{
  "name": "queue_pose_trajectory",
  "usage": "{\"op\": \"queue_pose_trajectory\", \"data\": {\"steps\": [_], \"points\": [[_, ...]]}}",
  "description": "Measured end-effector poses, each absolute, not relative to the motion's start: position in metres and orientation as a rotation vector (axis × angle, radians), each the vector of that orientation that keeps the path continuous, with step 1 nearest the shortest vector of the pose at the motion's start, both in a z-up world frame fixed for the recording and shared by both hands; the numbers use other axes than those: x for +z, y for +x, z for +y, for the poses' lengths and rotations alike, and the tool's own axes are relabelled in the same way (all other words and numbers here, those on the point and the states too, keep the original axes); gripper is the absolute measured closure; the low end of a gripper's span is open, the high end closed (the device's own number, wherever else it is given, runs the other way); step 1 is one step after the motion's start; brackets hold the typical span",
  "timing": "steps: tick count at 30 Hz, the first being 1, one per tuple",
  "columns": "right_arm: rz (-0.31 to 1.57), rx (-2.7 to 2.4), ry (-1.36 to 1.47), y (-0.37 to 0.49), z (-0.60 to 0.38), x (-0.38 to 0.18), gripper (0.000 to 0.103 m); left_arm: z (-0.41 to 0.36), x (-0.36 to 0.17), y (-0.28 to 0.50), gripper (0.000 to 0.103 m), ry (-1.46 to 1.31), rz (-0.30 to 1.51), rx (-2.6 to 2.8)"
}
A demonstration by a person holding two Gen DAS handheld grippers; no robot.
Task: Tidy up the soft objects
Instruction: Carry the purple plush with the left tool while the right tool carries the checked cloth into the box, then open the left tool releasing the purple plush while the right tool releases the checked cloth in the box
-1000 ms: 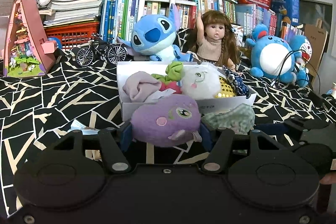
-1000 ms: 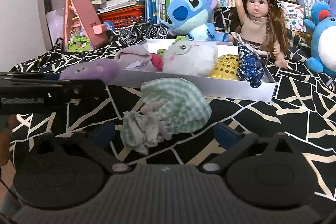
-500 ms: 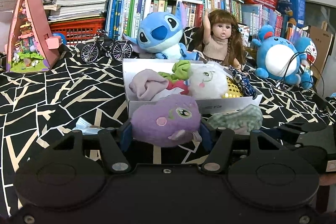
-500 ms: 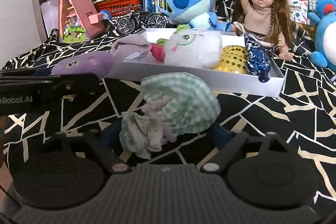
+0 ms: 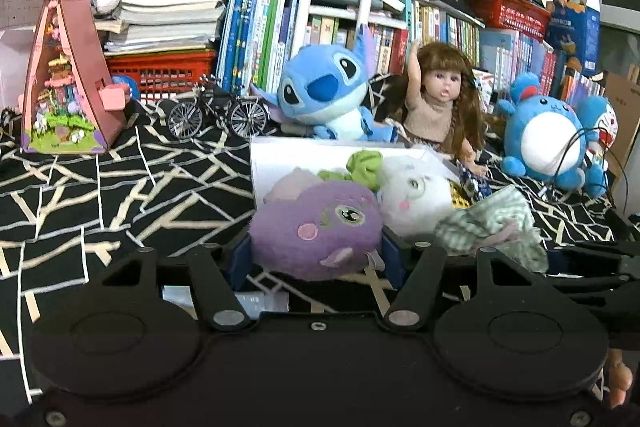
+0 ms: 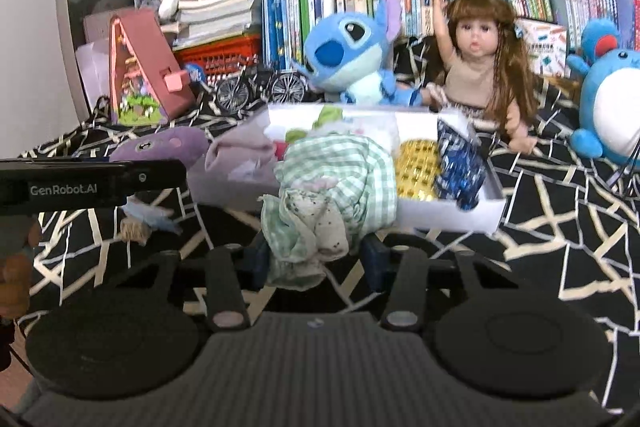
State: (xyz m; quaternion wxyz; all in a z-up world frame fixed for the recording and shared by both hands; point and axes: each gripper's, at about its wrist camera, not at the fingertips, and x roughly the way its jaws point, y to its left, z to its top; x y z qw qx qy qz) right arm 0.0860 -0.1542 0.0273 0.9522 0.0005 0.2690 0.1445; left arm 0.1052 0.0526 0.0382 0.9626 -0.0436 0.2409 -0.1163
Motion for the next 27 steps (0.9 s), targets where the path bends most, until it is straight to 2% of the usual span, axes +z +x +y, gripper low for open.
{"op": "queue_pose_trajectory", "data": {"steps": [12,27], "points": [[0.49,0.254,0.013,0.107,-0.17,0.061,0.054,0.047,0.065,0.141,0.042,-0.088,0.477,-0.215],[0.493,0.24,0.037,0.127,-0.179,0.07,0.054,0.039,0.069,0.171,0.042,-0.103,0.524,-0.198]]}}
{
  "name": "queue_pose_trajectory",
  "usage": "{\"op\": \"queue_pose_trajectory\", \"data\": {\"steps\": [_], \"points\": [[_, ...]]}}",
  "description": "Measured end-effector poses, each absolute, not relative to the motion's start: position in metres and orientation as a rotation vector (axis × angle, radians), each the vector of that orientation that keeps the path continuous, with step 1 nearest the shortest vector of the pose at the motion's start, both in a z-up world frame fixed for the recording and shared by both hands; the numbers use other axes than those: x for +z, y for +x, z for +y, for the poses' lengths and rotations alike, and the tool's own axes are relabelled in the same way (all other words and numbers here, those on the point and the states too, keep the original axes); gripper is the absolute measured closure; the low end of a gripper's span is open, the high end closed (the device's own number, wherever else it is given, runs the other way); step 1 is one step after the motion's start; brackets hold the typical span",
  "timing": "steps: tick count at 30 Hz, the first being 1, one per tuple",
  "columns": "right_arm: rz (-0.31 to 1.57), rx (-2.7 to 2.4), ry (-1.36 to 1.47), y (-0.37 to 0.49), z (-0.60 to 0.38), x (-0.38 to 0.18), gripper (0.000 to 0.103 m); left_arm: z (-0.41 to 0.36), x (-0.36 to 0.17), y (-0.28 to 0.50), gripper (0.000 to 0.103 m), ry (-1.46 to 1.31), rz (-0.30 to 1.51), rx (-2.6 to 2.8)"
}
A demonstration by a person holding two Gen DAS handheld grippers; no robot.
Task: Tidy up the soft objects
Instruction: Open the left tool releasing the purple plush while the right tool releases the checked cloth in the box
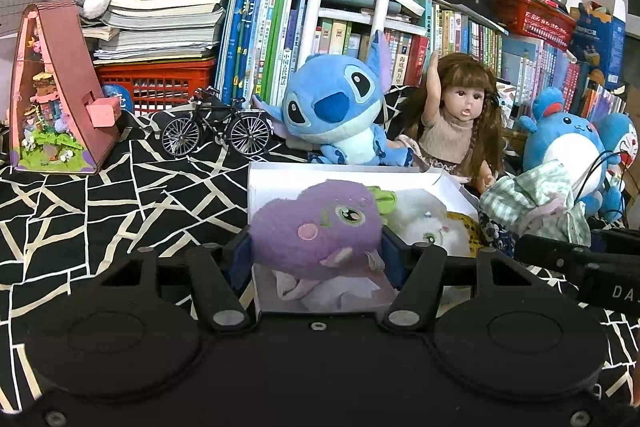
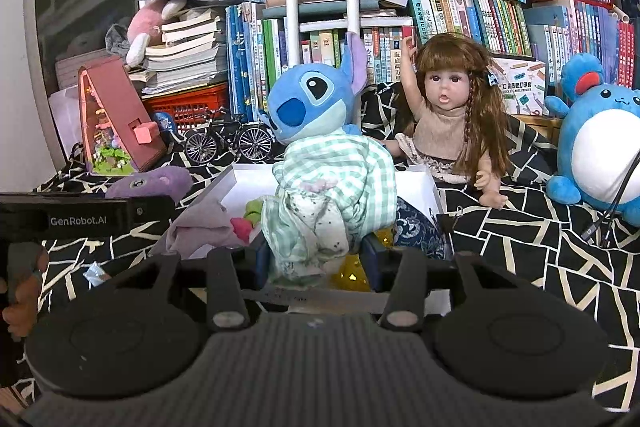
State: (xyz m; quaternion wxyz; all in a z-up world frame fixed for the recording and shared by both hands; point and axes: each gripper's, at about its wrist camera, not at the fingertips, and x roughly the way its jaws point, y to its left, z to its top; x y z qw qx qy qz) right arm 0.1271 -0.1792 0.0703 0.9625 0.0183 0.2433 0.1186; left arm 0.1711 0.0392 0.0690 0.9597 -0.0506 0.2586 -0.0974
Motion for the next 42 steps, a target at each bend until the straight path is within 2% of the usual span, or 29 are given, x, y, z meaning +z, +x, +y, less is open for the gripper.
{"op": "queue_pose_trajectory", "data": {"steps": [16,28,42], "points": [[0.548,0.231,0.158,0.197,-0.2,0.096,0.054,0.042,0.097,0.253,0.042,-0.192,0.538,-0.26],[0.696,0.181,0.168,0.264,-0.196,0.07,0.053,0.016,0.062,0.313,0.042,-0.159,0.664,-0.217],[0.77,0.132,0.235,0.296,-0.205,0.042,0.052,0.01,0.034,0.334,0.042,-0.159,0.742,-0.21]]}}
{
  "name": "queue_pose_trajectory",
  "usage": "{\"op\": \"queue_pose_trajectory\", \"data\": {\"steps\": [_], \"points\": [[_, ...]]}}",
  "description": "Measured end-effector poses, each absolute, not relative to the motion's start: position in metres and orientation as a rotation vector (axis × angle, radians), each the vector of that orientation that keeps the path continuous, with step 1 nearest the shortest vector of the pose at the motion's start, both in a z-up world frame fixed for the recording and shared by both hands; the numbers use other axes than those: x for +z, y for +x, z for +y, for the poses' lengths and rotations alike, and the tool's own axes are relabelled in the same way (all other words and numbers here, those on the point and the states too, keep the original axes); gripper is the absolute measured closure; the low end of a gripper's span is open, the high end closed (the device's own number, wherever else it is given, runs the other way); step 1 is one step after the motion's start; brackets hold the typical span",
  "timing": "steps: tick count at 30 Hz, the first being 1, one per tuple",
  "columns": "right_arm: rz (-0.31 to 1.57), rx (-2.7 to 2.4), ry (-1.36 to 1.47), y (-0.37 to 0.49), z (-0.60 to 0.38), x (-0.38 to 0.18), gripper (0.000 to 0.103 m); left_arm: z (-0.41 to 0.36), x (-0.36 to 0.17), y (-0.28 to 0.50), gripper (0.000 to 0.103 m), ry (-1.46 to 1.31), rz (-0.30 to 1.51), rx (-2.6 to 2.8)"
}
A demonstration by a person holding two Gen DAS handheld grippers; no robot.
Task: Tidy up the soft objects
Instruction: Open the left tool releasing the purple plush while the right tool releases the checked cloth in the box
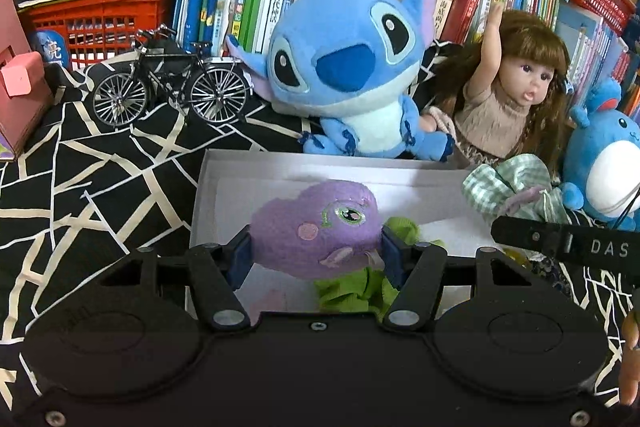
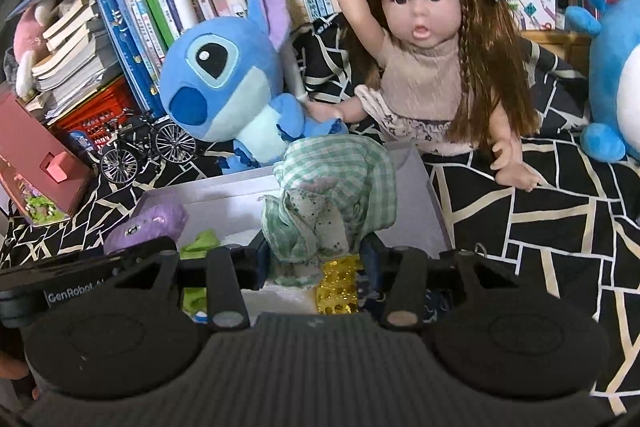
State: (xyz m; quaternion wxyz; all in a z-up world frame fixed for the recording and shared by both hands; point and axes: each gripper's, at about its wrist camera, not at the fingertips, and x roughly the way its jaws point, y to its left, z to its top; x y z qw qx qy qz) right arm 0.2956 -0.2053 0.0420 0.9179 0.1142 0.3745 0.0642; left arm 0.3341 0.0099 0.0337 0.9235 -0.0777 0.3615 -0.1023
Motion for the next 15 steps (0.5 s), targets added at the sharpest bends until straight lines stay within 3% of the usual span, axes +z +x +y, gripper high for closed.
{"op": "queue_pose_trajectory", "data": {"steps": [15], "points": [[0.808,0.115,0.312,0.31,-0.213,0.025,0.048,0.003,0.022,0.34,0.042,-0.141,0.771,-0.219]]}}
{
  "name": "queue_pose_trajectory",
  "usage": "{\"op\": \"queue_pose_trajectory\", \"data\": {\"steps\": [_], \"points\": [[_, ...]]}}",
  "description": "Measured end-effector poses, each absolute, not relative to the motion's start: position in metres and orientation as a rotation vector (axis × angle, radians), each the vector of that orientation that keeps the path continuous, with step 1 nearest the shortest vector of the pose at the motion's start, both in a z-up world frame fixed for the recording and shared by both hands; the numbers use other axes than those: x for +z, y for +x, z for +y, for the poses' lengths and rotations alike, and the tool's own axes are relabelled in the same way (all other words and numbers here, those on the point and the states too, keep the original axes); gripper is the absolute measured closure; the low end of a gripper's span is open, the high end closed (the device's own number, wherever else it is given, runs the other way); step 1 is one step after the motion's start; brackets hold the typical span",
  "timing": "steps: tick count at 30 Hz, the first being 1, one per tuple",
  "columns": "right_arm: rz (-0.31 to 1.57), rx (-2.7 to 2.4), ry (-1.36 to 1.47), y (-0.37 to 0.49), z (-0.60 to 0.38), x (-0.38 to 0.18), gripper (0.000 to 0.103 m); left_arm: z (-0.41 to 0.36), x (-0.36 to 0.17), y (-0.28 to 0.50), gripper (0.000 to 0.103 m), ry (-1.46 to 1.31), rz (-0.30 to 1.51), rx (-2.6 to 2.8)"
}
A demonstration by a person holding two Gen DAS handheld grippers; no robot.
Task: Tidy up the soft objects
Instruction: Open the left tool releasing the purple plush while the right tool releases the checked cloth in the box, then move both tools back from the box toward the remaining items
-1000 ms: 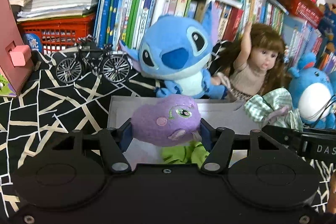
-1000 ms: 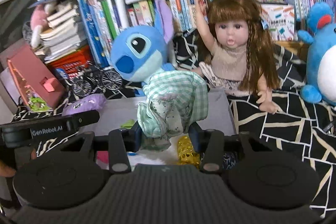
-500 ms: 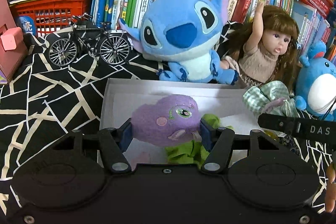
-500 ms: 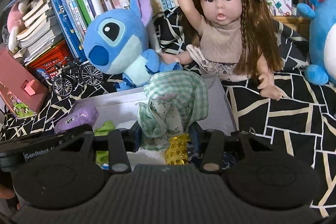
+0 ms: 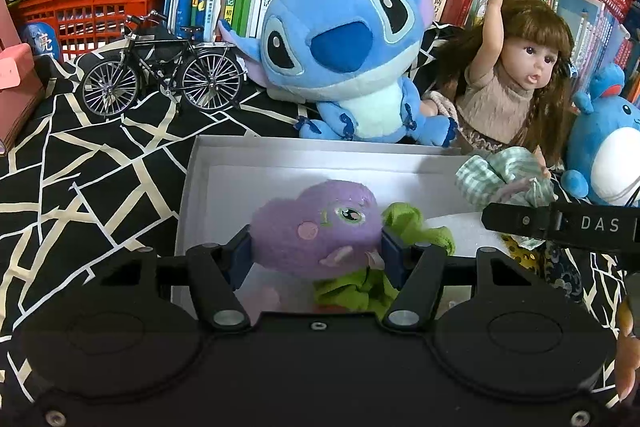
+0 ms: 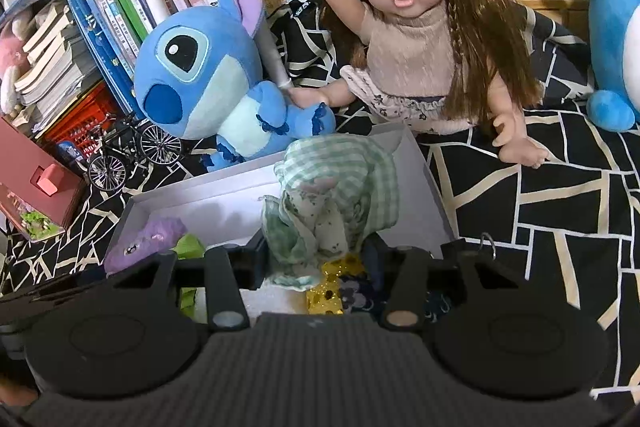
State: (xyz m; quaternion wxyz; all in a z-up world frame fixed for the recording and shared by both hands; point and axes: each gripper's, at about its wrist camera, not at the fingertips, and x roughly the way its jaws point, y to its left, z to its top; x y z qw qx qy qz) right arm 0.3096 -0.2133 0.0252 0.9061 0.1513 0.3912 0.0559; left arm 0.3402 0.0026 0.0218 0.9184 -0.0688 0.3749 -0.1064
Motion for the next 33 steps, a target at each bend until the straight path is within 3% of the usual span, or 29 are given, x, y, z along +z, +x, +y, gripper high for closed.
{"op": "queue_pose_trajectory", "data": {"steps": [5,7,12,33], "points": [[0.804,0.114,0.321,0.31,-0.214,0.024,0.045,0.003,0.018,0.341,0.042,-0.137,0.772,-0.217],[0.803,0.108,0.322,0.309,-0.214,0.024,0.038,0.004,0.018,0.341,0.041,-0.142,0.772,-0.218],[0.805,0.122,0.299,0.307,-0.212,0.033,0.028,0.006,0.021,0.337,0.032,-0.162,0.754,-0.233],[0.672,0.26,0.184,0.246,-0.184,0.069,0.016,0.018,0.055,0.286,0.018,-0.124,0.668,-0.28]]}}
